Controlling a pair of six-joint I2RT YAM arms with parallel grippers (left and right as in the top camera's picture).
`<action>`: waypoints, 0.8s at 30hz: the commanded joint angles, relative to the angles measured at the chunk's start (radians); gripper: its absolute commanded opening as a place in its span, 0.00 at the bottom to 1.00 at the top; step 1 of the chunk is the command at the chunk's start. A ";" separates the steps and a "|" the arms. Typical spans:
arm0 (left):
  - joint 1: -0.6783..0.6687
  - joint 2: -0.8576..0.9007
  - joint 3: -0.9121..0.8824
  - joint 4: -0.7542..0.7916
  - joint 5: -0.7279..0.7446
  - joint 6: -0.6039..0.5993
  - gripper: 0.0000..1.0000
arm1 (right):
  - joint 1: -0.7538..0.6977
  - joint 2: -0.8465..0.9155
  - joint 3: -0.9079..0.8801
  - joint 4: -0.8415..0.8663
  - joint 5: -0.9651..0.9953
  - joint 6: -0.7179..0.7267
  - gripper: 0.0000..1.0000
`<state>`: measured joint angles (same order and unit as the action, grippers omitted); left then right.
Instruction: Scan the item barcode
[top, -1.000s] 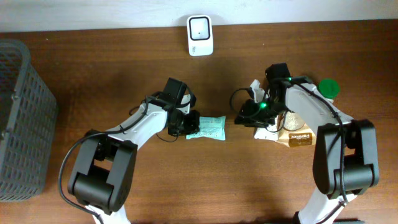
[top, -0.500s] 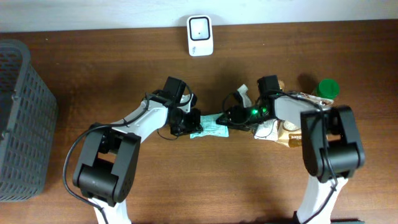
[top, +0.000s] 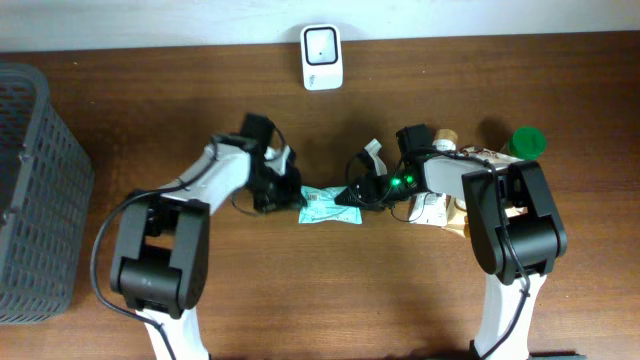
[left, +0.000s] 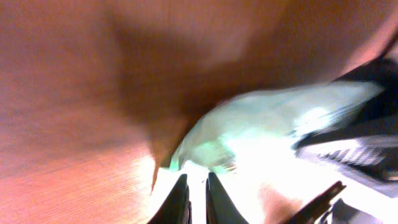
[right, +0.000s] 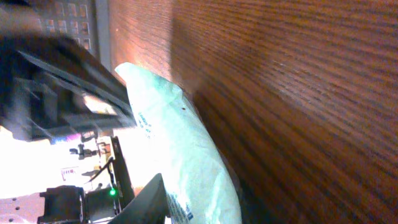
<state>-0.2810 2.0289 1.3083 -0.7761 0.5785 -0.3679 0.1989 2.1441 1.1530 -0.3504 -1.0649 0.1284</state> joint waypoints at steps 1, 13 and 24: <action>0.070 -0.093 0.193 -0.079 -0.018 0.071 0.11 | -0.003 -0.008 0.015 -0.016 0.081 0.008 0.20; 0.425 -0.132 0.242 -0.138 -0.341 0.071 0.99 | -0.092 -0.372 0.641 -0.893 -0.020 -0.046 0.04; 0.425 -0.132 0.242 -0.138 -0.341 0.071 0.99 | 0.000 -0.398 1.030 -0.925 0.480 0.117 0.04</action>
<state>0.1436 1.9110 1.5421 -0.9146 0.2489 -0.3058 0.1265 1.7119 1.9652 -1.2808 -0.8753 0.1879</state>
